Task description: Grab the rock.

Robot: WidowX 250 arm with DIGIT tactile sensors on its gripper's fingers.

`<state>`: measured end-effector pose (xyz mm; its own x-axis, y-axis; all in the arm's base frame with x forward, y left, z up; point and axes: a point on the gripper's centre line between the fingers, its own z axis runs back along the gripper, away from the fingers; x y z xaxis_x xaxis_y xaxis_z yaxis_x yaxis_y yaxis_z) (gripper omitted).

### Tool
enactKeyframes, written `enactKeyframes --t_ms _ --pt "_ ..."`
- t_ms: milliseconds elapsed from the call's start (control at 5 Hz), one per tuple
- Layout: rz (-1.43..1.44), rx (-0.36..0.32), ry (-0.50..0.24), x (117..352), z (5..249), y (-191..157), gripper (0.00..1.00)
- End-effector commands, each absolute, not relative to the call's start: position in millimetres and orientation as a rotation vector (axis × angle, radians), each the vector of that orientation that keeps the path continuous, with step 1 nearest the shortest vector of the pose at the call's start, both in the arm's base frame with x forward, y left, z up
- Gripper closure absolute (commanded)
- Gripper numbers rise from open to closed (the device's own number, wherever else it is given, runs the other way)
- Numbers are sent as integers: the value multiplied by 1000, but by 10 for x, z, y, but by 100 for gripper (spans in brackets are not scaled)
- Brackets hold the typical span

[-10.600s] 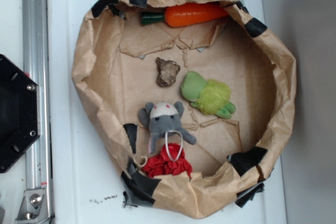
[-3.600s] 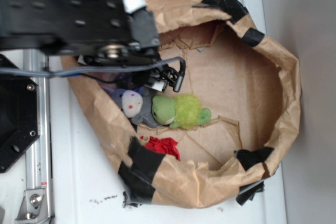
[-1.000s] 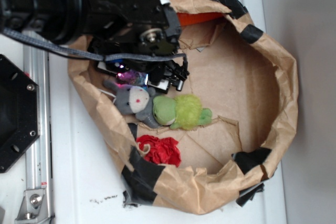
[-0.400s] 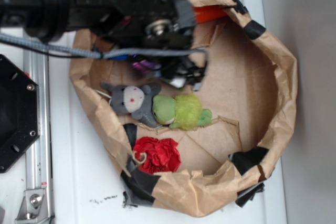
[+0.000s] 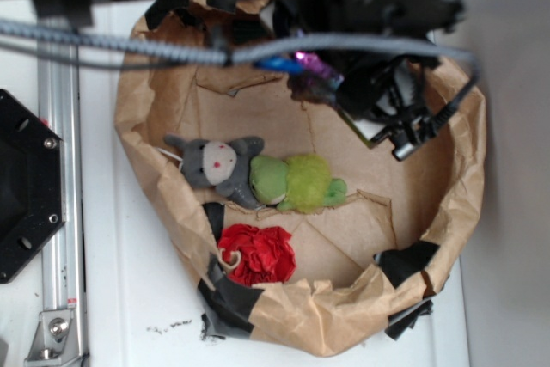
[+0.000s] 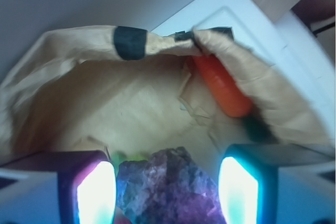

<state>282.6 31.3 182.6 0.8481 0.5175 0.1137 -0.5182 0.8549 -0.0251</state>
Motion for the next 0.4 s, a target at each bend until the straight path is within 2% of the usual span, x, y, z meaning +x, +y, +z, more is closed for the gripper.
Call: enactKeyframes --t_ms 0,200 --pt "379 33 -274 2557 2435 195 100" --pt "391 11 -307 2536 2442 214 100"
